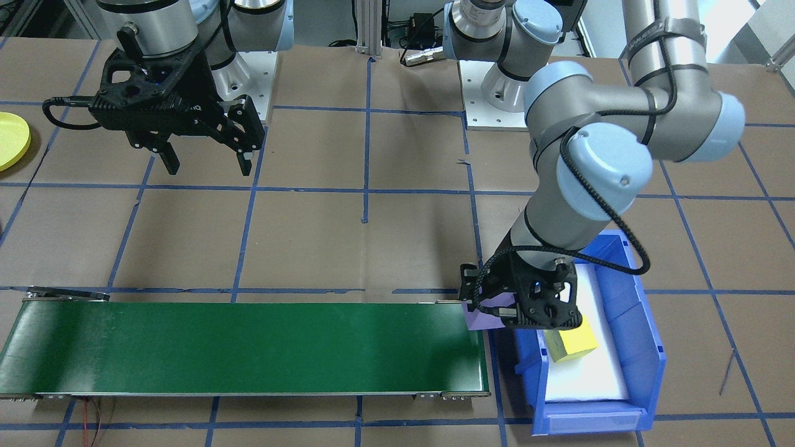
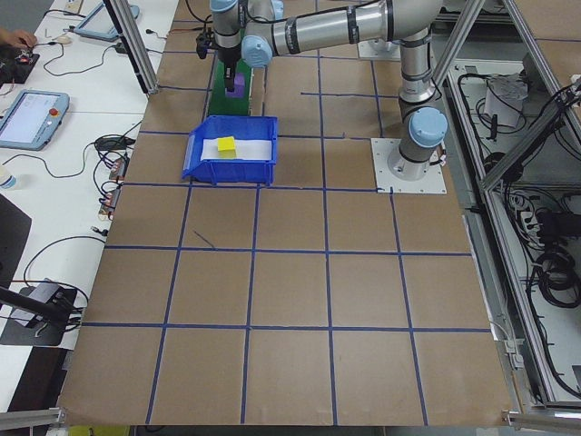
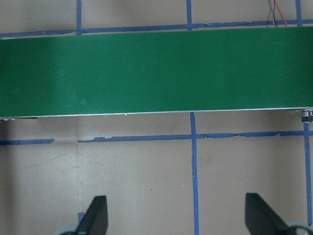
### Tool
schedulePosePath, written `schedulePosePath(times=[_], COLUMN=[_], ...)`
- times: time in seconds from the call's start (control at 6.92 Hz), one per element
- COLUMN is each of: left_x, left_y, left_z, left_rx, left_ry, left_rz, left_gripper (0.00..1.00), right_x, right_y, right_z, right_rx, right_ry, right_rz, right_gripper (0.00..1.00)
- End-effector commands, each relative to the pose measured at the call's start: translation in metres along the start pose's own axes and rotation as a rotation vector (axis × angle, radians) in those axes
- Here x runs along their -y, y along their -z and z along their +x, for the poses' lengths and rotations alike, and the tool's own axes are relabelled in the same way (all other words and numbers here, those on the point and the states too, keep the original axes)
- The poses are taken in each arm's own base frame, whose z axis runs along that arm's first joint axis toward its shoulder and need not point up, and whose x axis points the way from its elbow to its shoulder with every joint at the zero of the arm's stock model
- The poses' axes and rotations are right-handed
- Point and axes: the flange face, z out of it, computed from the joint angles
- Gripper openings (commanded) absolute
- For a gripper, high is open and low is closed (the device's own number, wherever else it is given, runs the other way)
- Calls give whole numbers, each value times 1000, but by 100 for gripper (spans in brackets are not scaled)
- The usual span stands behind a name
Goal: Move block left to right into plate
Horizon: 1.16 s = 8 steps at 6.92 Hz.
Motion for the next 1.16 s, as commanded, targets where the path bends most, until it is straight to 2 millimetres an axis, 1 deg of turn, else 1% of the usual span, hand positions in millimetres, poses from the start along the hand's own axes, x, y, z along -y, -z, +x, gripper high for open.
schedulePosePath(times=[0.0, 0.14, 0.29, 0.43, 0.58, 0.72, 0.87, 1.01], left_x=[15, 12, 10, 9, 7, 0, -2, -12], left_y=[-53, -63, -67, -68, -69, -70, -37, -11], left_z=[9, 15, 21, 21, 24, 24, 27, 29], left_rx=[-14, -16, -16, -17, -50, -60, -62, -57], left_ry=[4, -9, -19, -19, -20, -17, -27, -22], left_rz=[14, -1, -8, -9, -3, -10, 28, 8], left_gripper=[27, 27, 30, 67, 100, 100, 100, 100], right_x=[0, 0, 0, 0, 0, 0, 0, 1], right_y=[1, 0, 0, 0, 0, -1, 0, -1], right_z=[0, 0, 0, 0, 0, 0, 1, 4], right_rx=[0, 0, 0, 0, -2, -3, -5, -12], right_ry=[-1, -1, -1, -1, 1, 1, -1, -5], right_rz=[2, -1, 1, -1, -1, -2, 0, -1], right_gripper=[100, 100, 100, 100, 100, 100, 100, 100])
